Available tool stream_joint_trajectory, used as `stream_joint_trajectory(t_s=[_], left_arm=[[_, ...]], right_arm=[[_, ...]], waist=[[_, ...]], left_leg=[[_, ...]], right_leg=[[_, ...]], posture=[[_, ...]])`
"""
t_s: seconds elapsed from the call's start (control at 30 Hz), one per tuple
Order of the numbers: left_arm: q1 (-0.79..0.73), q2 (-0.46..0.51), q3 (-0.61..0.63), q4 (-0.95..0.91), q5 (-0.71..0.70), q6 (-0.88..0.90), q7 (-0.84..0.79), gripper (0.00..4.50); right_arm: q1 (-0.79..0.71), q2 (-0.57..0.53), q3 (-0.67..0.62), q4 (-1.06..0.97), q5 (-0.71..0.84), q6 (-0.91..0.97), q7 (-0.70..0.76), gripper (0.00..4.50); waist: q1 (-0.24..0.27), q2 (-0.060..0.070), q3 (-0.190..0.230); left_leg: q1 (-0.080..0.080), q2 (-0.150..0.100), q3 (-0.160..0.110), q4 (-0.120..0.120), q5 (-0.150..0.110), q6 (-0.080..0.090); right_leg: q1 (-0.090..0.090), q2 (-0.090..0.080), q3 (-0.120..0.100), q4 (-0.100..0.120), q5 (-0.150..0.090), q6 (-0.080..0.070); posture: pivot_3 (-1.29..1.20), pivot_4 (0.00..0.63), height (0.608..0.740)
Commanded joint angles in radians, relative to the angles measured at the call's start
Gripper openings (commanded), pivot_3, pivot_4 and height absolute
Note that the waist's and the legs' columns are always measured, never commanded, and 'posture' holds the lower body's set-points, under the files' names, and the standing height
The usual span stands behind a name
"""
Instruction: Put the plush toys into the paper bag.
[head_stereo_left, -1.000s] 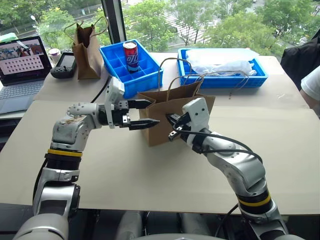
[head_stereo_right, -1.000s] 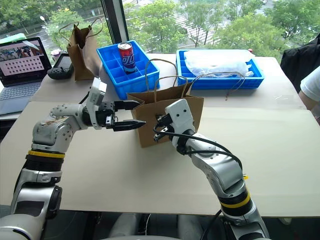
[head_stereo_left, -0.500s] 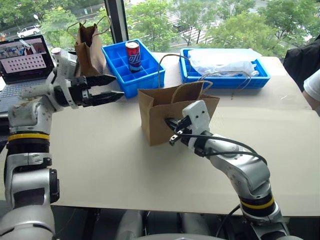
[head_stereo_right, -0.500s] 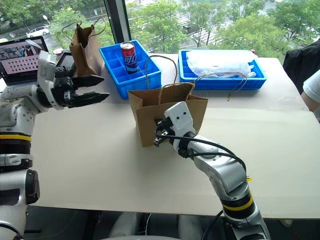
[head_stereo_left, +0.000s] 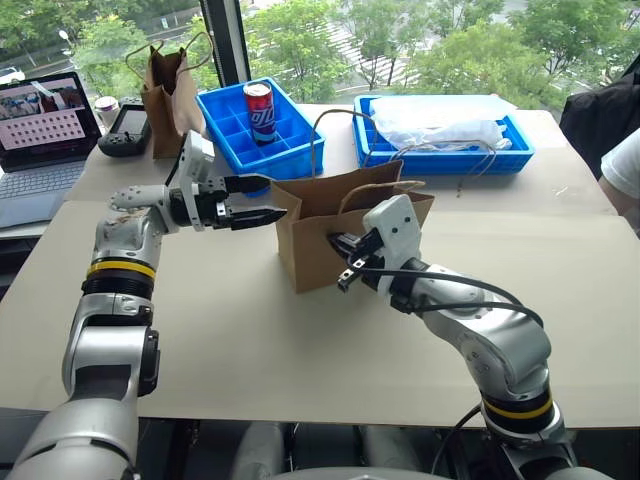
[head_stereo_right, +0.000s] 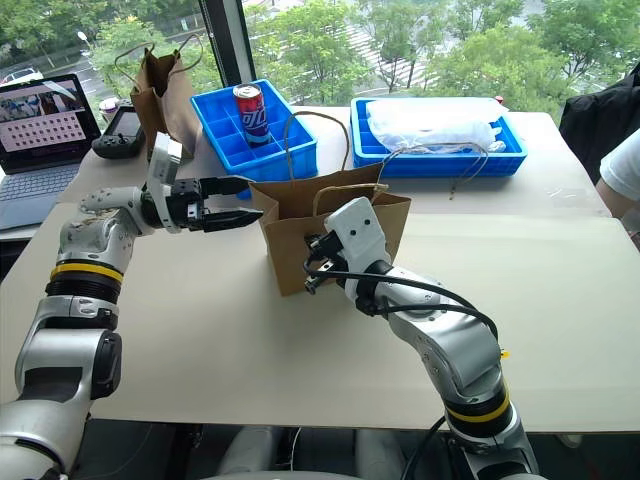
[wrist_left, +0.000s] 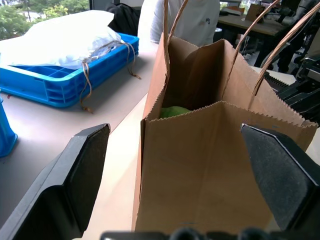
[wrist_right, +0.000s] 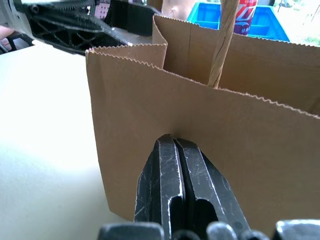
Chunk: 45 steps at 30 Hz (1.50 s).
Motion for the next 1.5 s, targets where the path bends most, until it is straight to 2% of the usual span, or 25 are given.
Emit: stream_joint_trajectory(t_s=[0.03,0.43,0.93,1.5], left_arm=[[-0.013,-0.003,-0.007,-0.047,-0.005,0.011,-0.039,4.50],[-0.003,-0.011,-0.026,-0.112,-0.002,0.040,-0.053,4.50],[0.018,0.067,-0.025,-0.159,0.004,0.075,-0.086,4.50],[0.136,-0.067,-0.022,-0.368,-0.040,0.150,0.060,4.50]], right_arm=[[-0.013,0.012,-0.013,-0.021,0.013,-0.007,0.015,0.03],[-0.089,0.069,0.024,0.139,-0.026,-0.133,0.088,0.03],[-0.073,0.081,0.015,0.232,-0.065,-0.235,0.125,0.03],[-0.091,0.122,0.020,0.254,-0.102,-0.253,0.124,0.03]], waist=[[0.000,0.000,0.000],[-0.001,0.000,0.000],[-0.001,0.000,0.000],[0.000,0.000,0.000]], left_leg=[[0.000,0.000,0.000,0.000,0.000,0.000],[0.000,0.000,0.000,0.000,0.000,0.000],[0.000,0.000,0.000,0.000,0.000,0.000],[0.001,0.000,0.000,0.000,0.000,0.000]], right_leg=[[0.000,0.000,0.000,0.000,0.000,0.000],[0.000,0.000,0.000,0.001,0.000,0.000],[0.000,0.000,0.000,0.001,0.000,0.000],[0.000,0.000,0.000,0.006,0.000,0.000]], posture=[[0.00,0.150,0.724],[0.00,0.150,0.724],[0.00,0.150,0.724],[0.00,0.150,0.724]])
